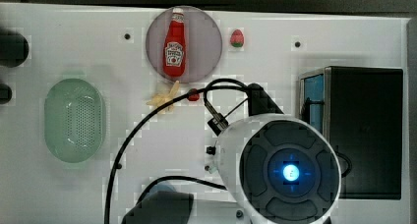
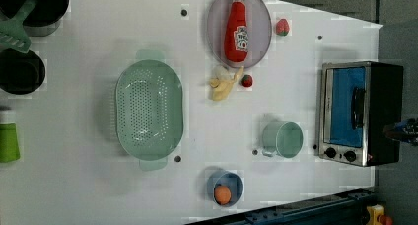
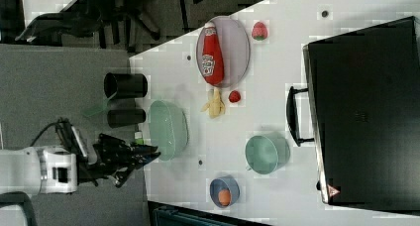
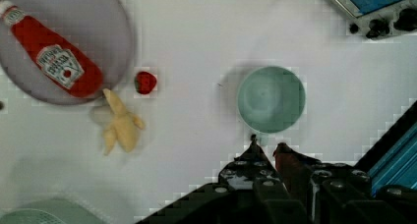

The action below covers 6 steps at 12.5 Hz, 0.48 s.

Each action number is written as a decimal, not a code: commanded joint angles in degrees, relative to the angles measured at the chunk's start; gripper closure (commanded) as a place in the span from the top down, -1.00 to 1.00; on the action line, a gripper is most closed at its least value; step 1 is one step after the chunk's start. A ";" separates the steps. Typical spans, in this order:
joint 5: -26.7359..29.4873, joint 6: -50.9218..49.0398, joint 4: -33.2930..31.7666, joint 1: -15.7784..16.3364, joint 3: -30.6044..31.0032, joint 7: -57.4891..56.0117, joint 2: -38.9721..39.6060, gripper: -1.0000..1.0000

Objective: Flap open oven.

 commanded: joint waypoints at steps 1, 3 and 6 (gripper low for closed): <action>-0.11 2.40 0.59 -0.17 -3.03 -13.74 -0.74 -0.65; -0.17 4.51 0.12 -0.27 -5.54 -26.72 -0.04 -0.65; -1.41 6.92 -0.23 -0.53 -9.66 -46.52 2.36 -0.65</action>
